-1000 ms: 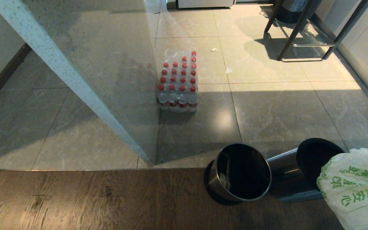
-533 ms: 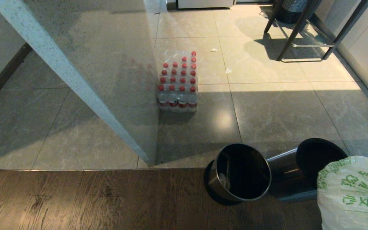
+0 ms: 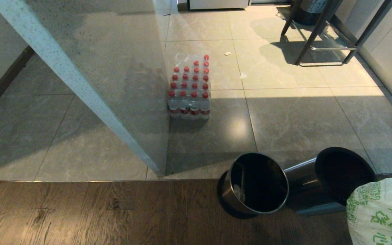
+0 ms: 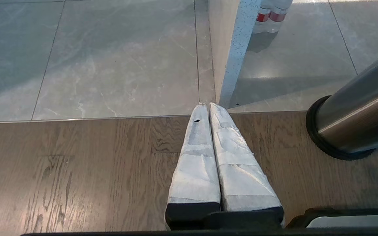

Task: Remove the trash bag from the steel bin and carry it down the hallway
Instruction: Put the trash bag at the door

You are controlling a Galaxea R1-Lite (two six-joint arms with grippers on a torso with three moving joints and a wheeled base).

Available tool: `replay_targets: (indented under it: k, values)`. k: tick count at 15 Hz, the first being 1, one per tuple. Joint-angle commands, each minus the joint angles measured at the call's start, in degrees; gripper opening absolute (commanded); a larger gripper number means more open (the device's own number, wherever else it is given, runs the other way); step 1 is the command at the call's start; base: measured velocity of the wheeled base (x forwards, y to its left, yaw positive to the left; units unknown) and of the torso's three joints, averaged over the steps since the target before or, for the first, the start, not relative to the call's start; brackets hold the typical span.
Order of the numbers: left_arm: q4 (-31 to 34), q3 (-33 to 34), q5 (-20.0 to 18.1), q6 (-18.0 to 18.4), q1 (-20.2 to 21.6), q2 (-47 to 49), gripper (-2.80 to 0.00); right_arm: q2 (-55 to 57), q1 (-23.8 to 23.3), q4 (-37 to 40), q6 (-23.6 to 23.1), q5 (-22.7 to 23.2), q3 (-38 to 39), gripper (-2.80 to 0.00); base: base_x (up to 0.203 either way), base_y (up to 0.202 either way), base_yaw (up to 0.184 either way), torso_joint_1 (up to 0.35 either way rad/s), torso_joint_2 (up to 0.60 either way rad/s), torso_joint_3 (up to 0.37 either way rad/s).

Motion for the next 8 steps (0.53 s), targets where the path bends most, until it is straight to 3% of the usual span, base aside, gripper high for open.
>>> replay_targets:
  k: [1,3,5,7,8]
  values:
    - [0.0,0.0,0.0,0.0,0.0,0.1,-2.8,-5.6,0.2,-3.0,-3.4,6.3,2.3,-2.8,0.0,0.0,0.0,0.0,0.0,0.0]
    - [0.0,0.0,0.0,0.0,0.0,0.1,-2.8,-5.6,0.2,-6.2,-6.7,8.5,9.5,-2.8,0.0,0.0,0.0,0.0,0.0,0.0]
    - [0.0,0.0,0.0,0.0,0.0,0.1,-2.8,-5.6,0.2,-16.3,-9.7,10.0,15.7,-2.8,0.0,0.0,0.0,0.0,0.0,0.0]
    - [0.0,0.0,0.0,0.0,0.0,0.1,-2.8,-5.6,0.2,-16.5,-15.6,14.3,16.4,-2.8,0.0,0.0,0.0,0.0,0.0,0.0]
    - [0.0,0.0,0.0,0.0,0.0,0.1,-2.8,-5.6,0.2,-17.0,-15.4,14.9,16.9,-2.8,0.0,0.0,0.0,0.0,0.0,0.0]
